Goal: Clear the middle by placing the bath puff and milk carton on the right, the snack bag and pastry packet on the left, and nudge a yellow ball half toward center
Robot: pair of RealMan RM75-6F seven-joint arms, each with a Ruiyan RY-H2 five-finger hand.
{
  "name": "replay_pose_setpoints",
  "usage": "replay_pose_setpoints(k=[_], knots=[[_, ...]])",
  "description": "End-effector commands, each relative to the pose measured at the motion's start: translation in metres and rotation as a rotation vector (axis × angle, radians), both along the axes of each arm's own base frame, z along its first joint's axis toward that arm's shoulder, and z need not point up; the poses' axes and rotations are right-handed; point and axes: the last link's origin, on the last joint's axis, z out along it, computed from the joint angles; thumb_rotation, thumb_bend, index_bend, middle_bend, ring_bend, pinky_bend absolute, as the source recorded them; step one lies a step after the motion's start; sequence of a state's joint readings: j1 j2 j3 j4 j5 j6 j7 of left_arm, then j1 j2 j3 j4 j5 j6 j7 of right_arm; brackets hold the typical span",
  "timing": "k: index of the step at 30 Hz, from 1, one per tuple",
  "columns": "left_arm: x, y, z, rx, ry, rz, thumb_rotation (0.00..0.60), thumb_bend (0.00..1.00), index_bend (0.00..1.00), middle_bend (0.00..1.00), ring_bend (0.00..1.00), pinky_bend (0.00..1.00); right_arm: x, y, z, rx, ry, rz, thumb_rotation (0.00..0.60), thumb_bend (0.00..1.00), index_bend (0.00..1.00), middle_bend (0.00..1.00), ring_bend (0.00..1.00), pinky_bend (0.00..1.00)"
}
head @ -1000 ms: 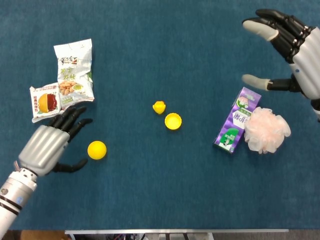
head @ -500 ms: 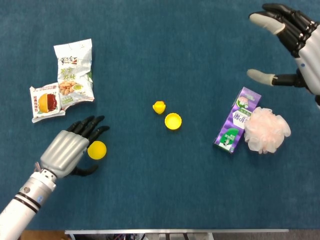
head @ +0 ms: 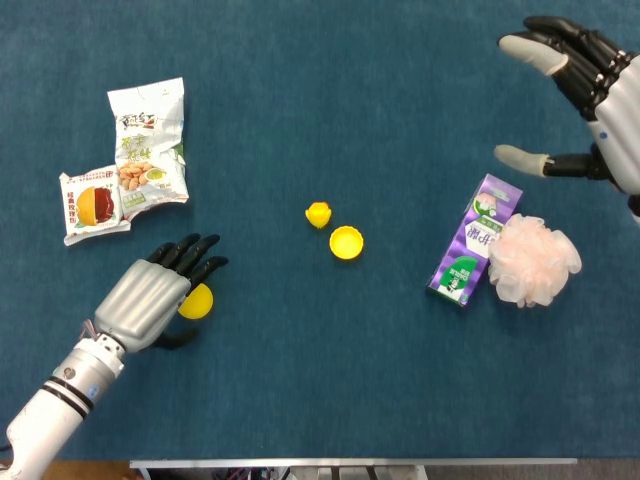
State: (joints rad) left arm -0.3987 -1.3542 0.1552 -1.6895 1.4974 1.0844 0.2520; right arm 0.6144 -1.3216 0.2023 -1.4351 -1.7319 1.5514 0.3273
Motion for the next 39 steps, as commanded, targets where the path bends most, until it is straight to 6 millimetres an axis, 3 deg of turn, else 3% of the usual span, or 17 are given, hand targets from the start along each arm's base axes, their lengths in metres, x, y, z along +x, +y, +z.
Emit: replay_pose_setpoints(k=[1,16,39], knots=[[-0.002,0.002,-0.004,-0.007,0.002,0.003,0.599,0.22,0.13,0.02,0.0,0.17,-0.001,0.0,-0.001,0.003,0.0,-0.004,0.6,0.0,0.18,0.29,0.19,0.37],[-0.017,0.007,-0.006,-0.002,0.024,0.036,0.6,0.22,0.19,0.07,0.02,0.17,-0.007,0.001,-0.007,0.02,0.001,-0.018,0.6,0.0,0.18,0.29,0.19,0.37],[-0.019,0.01,-0.01,0.013,0.0,0.041,0.6,0.22,0.29,0.18,0.11,0.23,-0.013,0.002,-0.012,0.032,-0.004,-0.034,0.6,0.0,0.18,0.28,0.19,0.37]])
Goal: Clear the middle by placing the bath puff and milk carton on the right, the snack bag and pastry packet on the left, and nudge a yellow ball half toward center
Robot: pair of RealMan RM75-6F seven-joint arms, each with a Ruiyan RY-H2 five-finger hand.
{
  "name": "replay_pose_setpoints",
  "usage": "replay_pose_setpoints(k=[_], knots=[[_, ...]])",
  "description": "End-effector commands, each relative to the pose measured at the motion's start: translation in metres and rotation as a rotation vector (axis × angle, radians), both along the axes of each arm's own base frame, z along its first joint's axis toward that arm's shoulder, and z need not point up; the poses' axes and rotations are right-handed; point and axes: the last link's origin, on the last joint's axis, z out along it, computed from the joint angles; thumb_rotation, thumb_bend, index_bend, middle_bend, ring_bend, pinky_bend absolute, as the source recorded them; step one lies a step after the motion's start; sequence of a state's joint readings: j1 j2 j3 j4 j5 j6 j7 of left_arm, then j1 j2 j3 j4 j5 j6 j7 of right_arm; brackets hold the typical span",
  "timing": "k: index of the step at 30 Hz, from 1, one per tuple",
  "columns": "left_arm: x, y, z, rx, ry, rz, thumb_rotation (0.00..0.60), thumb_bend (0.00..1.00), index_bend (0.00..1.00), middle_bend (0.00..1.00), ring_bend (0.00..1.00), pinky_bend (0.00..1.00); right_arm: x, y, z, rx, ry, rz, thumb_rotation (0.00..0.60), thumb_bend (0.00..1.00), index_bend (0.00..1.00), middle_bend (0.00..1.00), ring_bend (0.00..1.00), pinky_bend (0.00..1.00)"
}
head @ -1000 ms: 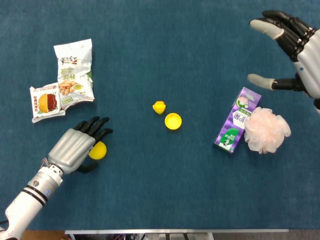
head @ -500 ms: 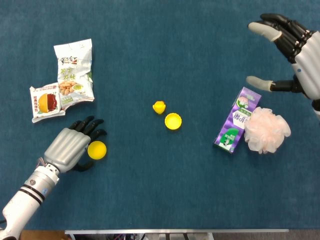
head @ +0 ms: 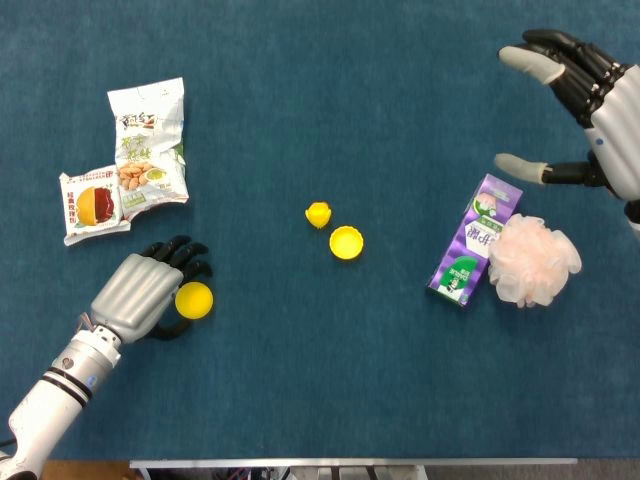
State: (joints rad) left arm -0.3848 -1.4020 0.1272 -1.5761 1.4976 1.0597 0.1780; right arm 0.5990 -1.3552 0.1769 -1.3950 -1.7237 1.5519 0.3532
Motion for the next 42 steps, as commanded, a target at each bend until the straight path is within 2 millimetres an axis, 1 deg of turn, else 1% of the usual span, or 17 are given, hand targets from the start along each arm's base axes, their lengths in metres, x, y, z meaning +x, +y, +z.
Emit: replay_pose_setpoints(k=[1,13,20,25,30,35,42], knots=[[-0.001,0.0,0.0,0.002,0.0,0.004,0.6,0.22,0.3,0.18,0.11,0.23,-0.001,0.0,0.0,0.0,-0.001,-0.002,0.6,0.0,0.18,0.28,0.19,0.37],[-0.002,0.0,-0.002,0.02,-0.022,0.003,0.6,0.22,0.36,0.24,0.17,0.27,-0.002,0.0,-0.002,0.001,0.0,-0.004,0.6,0.0,0.18,0.28,0.19,0.37],[-0.001,-0.002,-0.004,0.016,-0.028,0.005,0.6,0.22,0.37,0.25,0.17,0.28,-0.003,-0.001,-0.003,0.002,-0.001,-0.007,0.6,0.0,0.18,0.28,0.19,0.37],[0.005,-0.002,-0.006,0.015,-0.05,-0.007,0.6,0.22,0.37,0.25,0.18,0.29,-0.005,-0.001,-0.003,0.002,-0.004,-0.011,0.6,0.0,0.18,0.29,0.19,0.37],[0.019,0.001,-0.012,0.004,-0.079,-0.044,0.6,0.22,0.37,0.25,0.18,0.29,-0.006,-0.001,-0.003,0.003,-0.01,-0.015,0.6,0.0,0.18,0.29,0.19,0.37],[0.041,0.011,-0.024,-0.012,-0.115,-0.099,0.6,0.22,0.37,0.25,0.18,0.29,-0.008,-0.001,-0.005,0.007,-0.013,-0.019,0.6,0.0,0.18,0.28,0.19,0.37],[0.068,0.036,-0.045,-0.027,-0.129,-0.154,0.6,0.22,0.37,0.25,0.18,0.29,-0.012,0.0,-0.003,0.006,-0.021,-0.028,0.6,0.0,0.18,0.29,0.19,0.37]])
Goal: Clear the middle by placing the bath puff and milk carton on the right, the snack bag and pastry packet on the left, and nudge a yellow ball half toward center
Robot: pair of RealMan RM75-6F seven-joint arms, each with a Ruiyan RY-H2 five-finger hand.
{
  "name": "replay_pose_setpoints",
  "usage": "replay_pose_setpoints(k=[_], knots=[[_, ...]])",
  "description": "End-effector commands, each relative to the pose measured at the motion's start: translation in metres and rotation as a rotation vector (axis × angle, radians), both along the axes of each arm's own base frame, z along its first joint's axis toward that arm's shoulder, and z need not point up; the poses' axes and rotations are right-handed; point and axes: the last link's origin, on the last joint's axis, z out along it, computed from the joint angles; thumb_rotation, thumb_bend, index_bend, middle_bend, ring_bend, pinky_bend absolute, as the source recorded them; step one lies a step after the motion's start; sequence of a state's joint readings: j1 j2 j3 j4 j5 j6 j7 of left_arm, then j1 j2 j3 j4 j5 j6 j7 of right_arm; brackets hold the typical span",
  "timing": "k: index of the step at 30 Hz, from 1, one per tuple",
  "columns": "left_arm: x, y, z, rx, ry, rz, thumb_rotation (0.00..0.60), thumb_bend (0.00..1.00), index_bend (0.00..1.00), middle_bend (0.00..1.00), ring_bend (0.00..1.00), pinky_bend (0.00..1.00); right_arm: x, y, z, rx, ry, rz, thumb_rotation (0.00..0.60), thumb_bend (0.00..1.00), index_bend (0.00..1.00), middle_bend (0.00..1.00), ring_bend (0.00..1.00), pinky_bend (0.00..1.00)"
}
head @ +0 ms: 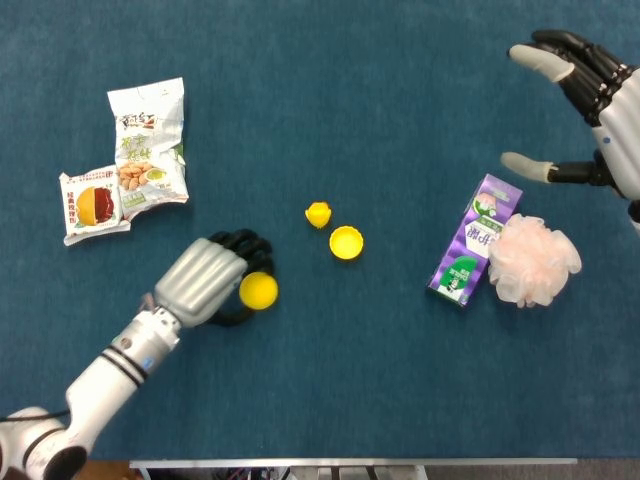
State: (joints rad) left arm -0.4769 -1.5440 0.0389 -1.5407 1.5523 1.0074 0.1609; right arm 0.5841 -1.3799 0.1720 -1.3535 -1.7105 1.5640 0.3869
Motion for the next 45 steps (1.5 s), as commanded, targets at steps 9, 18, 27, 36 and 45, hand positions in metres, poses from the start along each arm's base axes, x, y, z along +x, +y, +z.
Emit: replay_pose_setpoints(k=[9,18,27,36,45], knots=[[0.021,0.038,-0.034,-0.024,0.019,-0.009,0.6,0.22,0.37,0.25,0.18,0.29,-0.008,0.002,-0.001,0.005,-0.008,-0.021,0.6,0.0,0.18,0.29,0.19,0.37],[0.023,0.046,-0.04,-0.001,-0.008,0.002,0.6,0.22,0.35,0.24,0.17,0.29,-0.016,0.005,0.001,0.002,-0.005,-0.045,0.6,0.0,0.18,0.29,0.19,0.37],[0.037,0.046,0.002,0.083,-0.073,-0.026,0.6,0.22,0.22,0.11,0.14,0.29,-0.027,0.011,0.008,-0.021,0.019,-0.074,0.6,0.0,0.18,0.28,0.19,0.37],[0.033,0.036,0.081,0.292,-0.104,-0.024,0.6,0.22,0.23,0.12,0.13,0.29,-0.044,0.037,0.029,-0.078,0.131,-0.11,0.6,0.0,0.18,0.29,0.19,0.37],[-0.007,0.018,0.146,0.52,-0.07,0.025,0.6,0.22,0.28,0.17,0.14,0.29,-0.071,0.08,0.041,-0.114,0.273,-0.221,0.6,0.0,0.18,0.29,0.19,0.37]])
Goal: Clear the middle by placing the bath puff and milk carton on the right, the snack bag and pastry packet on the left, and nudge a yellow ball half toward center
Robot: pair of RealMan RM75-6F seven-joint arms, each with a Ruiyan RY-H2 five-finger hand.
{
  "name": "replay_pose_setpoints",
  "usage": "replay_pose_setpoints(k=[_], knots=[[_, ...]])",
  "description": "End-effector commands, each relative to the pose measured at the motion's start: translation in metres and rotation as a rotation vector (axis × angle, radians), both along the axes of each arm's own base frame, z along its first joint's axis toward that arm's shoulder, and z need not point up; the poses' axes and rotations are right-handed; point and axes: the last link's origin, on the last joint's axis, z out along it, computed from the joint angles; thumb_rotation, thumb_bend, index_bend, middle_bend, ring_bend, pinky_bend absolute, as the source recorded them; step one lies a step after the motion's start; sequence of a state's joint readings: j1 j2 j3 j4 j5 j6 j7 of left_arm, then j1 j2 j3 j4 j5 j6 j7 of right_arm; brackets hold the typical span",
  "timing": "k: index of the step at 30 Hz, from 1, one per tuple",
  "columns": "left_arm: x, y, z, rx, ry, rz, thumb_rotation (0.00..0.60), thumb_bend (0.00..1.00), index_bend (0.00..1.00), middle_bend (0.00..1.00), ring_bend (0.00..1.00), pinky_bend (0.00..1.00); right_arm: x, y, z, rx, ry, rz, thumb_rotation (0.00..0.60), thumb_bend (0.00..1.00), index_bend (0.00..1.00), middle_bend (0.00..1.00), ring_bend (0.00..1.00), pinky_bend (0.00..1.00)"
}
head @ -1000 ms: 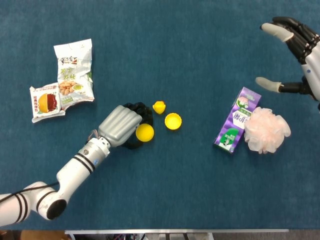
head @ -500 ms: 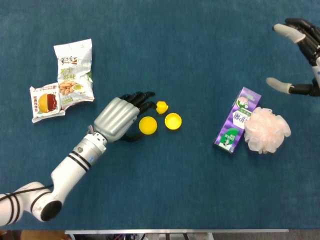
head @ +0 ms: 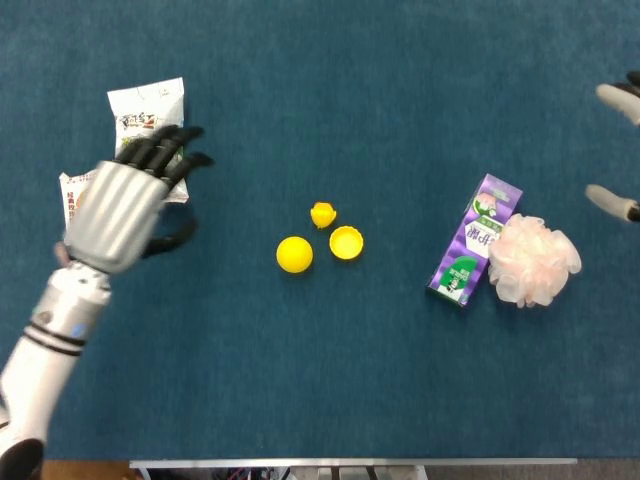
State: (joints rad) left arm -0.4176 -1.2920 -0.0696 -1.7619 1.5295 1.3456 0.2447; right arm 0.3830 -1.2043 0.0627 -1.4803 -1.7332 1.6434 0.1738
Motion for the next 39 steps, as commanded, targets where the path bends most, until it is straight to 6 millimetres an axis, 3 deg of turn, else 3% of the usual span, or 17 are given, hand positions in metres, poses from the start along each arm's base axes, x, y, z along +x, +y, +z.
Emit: replay_pose_setpoints(k=[1,9,16,27,39], knots=[[-0.022,-0.013,0.028,0.089,0.013,0.035,0.6,0.22,0.29,0.17,0.14,0.29,-0.013,0.023,0.004,-0.009,0.059,-0.062,0.6,0.0,0.18,0.29,0.19,0.37],[-0.064,-0.043,0.067,0.194,0.023,0.107,0.6,0.22,0.31,0.19,0.14,0.29,-0.033,0.075,0.012,-0.047,0.133,-0.203,0.6,0.0,0.24,0.28,0.19,0.37],[-0.085,-0.068,0.089,0.226,0.003,0.138,0.6,0.22,0.31,0.19,0.14,0.29,-0.046,0.107,0.016,-0.059,0.179,-0.316,0.6,0.0,0.24,0.29,0.19,0.36],[-0.107,-0.083,0.093,0.253,0.008,0.221,0.6,0.22,0.31,0.19,0.14,0.29,-0.064,0.139,0.028,-0.097,0.285,-0.501,0.6,0.0,0.25,0.29,0.19,0.34],[-0.116,-0.089,0.092,0.26,-0.009,0.246,0.6,0.22,0.32,0.2,0.14,0.29,-0.072,0.156,0.037,-0.149,0.287,-0.58,0.6,0.0,0.25,0.29,0.19,0.33]])
